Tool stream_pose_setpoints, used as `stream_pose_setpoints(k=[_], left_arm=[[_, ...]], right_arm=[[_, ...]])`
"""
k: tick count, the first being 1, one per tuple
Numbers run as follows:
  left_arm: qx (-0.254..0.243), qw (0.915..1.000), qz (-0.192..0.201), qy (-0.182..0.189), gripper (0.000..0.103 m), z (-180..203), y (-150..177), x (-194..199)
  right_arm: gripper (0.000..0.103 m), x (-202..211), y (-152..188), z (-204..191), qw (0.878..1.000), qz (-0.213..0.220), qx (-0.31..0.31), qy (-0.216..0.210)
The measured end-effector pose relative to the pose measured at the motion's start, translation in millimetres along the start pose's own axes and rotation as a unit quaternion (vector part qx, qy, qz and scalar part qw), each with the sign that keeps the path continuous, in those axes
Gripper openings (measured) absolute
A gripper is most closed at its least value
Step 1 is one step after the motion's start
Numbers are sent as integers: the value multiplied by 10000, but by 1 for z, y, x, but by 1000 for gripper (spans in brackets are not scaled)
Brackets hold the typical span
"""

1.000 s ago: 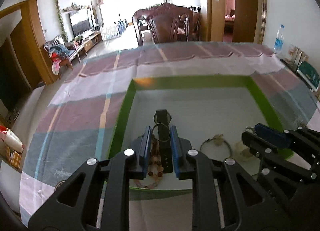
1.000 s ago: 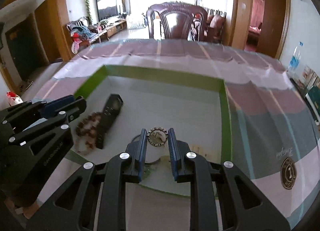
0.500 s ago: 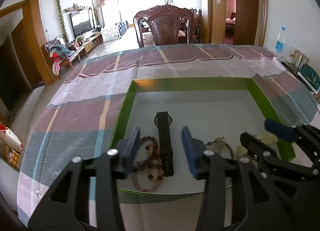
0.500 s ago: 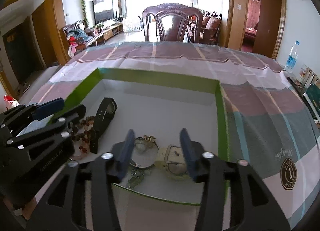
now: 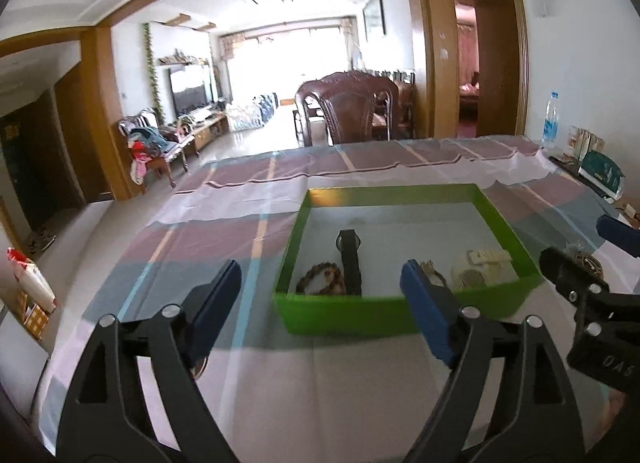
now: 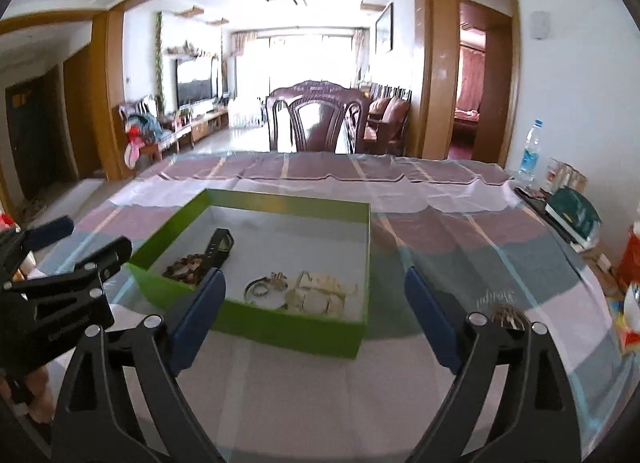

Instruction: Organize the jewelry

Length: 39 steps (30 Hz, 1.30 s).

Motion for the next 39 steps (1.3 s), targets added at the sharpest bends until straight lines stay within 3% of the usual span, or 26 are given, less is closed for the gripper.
stream_pose_setpoints(k=[4, 9, 19, 39], left_arm=[[-6, 9999, 108, 34, 89, 7, 37, 18], [-155, 9997, -193, -63, 90, 12, 70, 5], [-44, 9997, 181, -173, 96, 8, 60, 37], [101, 9993, 364, -24, 99, -6, 55, 67]], right_arm=[[100, 20, 28, 0, 9996, 216, -172, -20], [100, 4, 56, -4, 9998, -117, 76, 120], [100, 37, 48, 0, 9990, 345, 10, 282], [100, 58, 45, -4, 9972, 599, 152, 431]])
Point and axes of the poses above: each gripper's, at about its wrist camera, not at the fingertips, and x roughly against the way its jaws point, z to its right, y to its underside, the point moved 10 cm from there along -x, roughly the way its jaws point, and after that the axes turned 11 degrees about -z, right-handed, at the moved point
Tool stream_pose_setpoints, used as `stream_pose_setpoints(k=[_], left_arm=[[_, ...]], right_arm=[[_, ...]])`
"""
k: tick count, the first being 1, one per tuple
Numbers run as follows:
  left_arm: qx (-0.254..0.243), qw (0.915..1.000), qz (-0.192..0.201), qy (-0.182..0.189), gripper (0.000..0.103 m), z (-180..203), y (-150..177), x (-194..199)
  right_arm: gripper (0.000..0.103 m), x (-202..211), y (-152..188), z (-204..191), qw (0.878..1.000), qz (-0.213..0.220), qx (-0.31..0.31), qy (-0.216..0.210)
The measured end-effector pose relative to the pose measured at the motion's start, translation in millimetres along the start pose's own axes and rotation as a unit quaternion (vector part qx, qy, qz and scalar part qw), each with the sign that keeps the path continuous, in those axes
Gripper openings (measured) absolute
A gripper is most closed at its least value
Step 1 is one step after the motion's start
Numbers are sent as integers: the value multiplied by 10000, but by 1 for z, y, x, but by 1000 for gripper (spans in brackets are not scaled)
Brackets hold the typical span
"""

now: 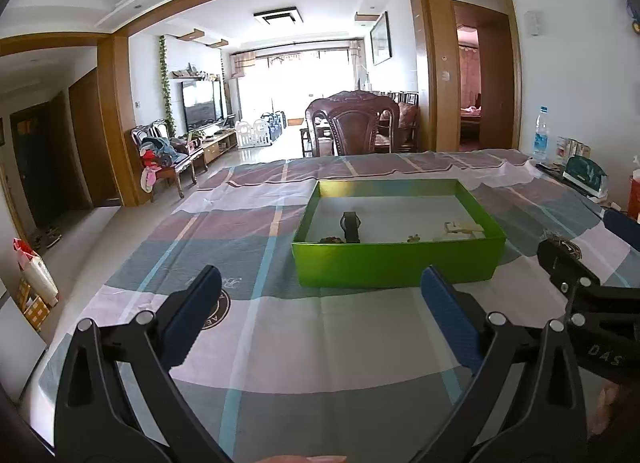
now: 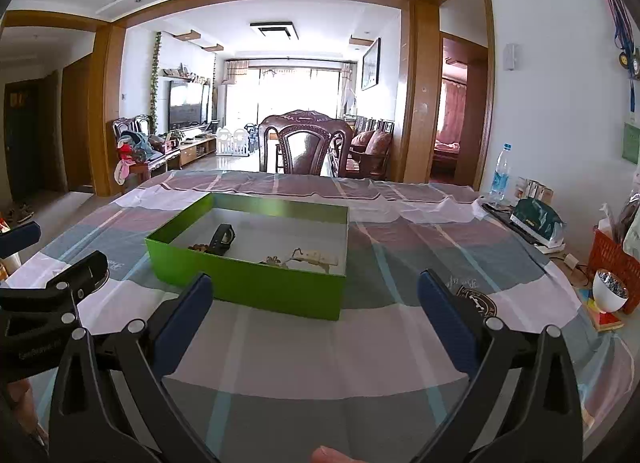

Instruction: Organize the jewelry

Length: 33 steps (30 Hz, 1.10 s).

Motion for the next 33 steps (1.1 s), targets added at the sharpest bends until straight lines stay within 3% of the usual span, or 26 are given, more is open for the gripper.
stream_pose_setpoints(k=[33], left_arm=[[-26, 10000, 4, 56, 99, 4, 3, 6]], right_arm=[[100, 0, 6, 0, 9999, -97, -88, 17]])
Point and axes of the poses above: each gripper's, at about its wrist camera, not at the fingertips, and x roughly against the way its jaws point, z to its right, y to its underside, the point moved 10 cm from there along -x, roughly the way its jaws point, and after that the axes turned 11 degrees about -z, right-handed, at the moved point
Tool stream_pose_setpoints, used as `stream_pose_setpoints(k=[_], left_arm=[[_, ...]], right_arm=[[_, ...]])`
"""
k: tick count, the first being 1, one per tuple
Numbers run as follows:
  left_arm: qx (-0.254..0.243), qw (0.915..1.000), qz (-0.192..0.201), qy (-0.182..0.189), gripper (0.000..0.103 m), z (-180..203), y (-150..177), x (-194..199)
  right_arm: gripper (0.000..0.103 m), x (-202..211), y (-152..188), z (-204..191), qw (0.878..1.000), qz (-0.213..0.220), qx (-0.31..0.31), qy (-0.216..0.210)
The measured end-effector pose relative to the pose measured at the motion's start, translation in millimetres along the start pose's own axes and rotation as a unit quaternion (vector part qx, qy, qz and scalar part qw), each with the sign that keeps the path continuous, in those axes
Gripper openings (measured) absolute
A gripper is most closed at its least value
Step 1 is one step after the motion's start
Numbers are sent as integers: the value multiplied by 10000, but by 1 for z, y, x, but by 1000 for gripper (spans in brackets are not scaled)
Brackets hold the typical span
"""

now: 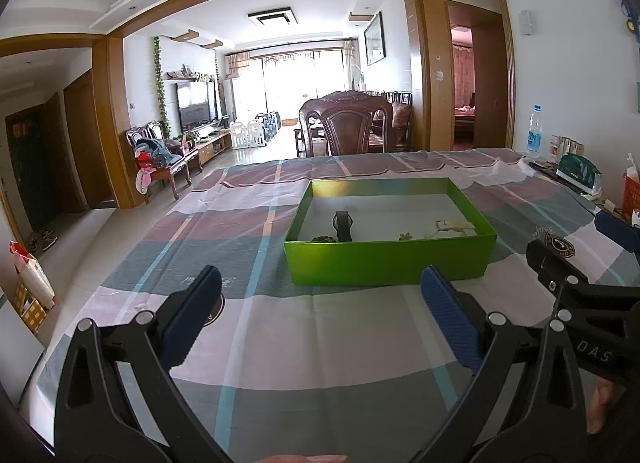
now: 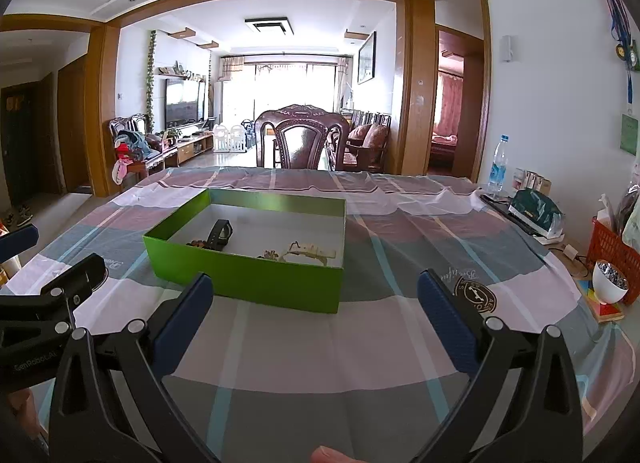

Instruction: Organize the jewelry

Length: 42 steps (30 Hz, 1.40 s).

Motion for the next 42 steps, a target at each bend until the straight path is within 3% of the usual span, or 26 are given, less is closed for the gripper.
stream_pose_setpoints(k=[42], left_arm=[[8, 9998, -201, 10, 99, -3, 6, -11]], right_arm=[[100, -5, 2, 3, 9999, -102, 3, -7]])
Point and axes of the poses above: each gripper's, at about its wrist camera, not at the fingertips, and x roughly against the way its jaws point, z to its right, y to its underside, the point moved 10 cm from there along -x, roughly the way its jaws point, and after that the axes turned 11 degrees about -z, right-handed, at the moved point
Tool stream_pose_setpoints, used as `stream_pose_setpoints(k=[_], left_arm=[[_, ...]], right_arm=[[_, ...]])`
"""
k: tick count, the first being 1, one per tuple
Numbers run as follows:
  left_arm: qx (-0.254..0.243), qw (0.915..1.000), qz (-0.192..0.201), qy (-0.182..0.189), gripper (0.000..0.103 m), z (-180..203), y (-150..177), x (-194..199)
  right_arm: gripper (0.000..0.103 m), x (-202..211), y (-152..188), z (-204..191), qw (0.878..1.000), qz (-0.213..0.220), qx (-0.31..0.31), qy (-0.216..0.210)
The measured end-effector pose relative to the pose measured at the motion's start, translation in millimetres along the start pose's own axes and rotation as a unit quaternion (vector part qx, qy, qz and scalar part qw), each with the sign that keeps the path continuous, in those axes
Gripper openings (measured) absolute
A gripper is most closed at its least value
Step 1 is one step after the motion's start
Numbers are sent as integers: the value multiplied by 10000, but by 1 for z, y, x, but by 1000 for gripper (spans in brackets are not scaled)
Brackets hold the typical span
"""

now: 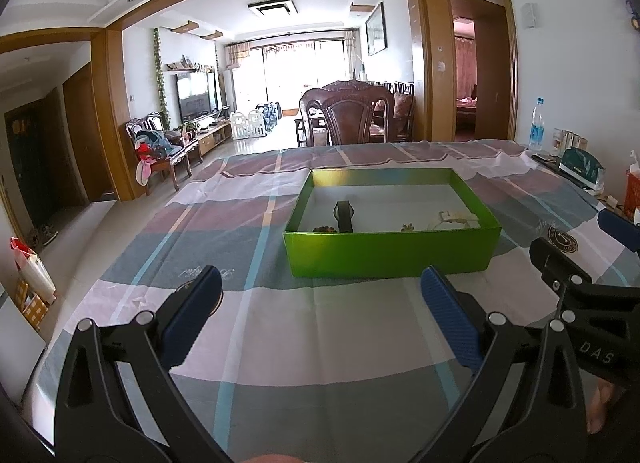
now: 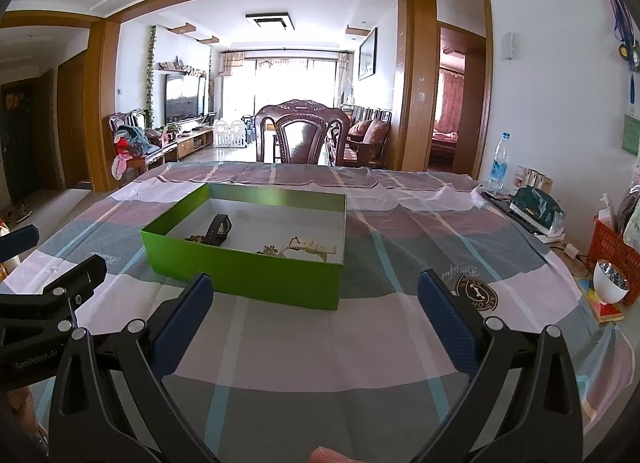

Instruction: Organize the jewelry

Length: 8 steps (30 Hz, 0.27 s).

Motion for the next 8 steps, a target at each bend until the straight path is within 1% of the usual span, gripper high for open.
stream_pose_setpoints(k=[3, 5, 7, 8], left_arm=[[0, 10000, -65, 29, 99, 0, 2, -4], [15, 9998, -202, 68, 99, 0, 6, -12], [20, 9991, -420, 108, 99, 1, 12, -26], [22, 9985, -536, 124, 99, 2, 16, -34]], right_arm=[[100, -4, 0, -1, 10000, -39, -2, 0], [100, -7, 1, 0, 9999, -100, -10, -16], [100, -16, 5, -1, 9996, -283, -24, -74], [100, -28, 11, -1, 9985, -545, -16, -98]])
Point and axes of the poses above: each gripper's, at about its wrist camera, not at the fingertips, and x roughly against the way its jaws point, z to its right, y to its underside, the point moved 10 cm from there along -x, roughly the way its jaws point, and after that the axes turned 11 degrees about -z, right-handed, at the moved point
